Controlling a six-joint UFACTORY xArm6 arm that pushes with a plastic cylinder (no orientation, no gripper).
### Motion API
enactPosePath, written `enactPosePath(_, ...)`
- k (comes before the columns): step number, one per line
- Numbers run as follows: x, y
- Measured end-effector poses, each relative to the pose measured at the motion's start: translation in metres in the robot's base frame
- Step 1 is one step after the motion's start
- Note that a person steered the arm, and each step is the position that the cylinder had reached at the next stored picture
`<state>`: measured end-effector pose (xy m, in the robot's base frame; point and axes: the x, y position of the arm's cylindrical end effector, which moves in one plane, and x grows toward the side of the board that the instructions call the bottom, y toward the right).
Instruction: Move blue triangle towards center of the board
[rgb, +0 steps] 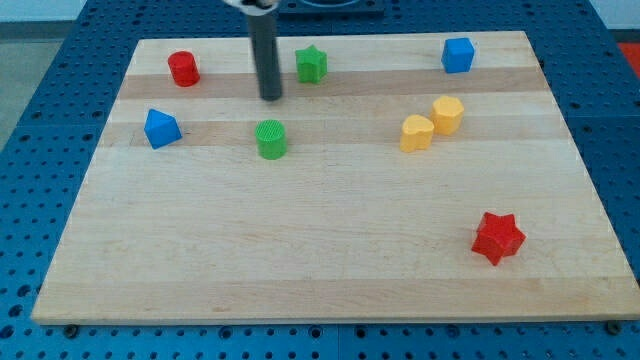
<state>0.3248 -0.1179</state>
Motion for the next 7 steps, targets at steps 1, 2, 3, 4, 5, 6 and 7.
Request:
enactPosePath(1,0.014,-0.077)
enactPosePath(2,0.003,-0.128)
enactPosePath(3,0.054,-0.151)
enactPosePath(4,0.083,-0.069)
enactPosePath(5,0.072,-0.066)
enactPosePath(6,0.051,-0.106)
enactPosePath(7,0.051,-0.034)
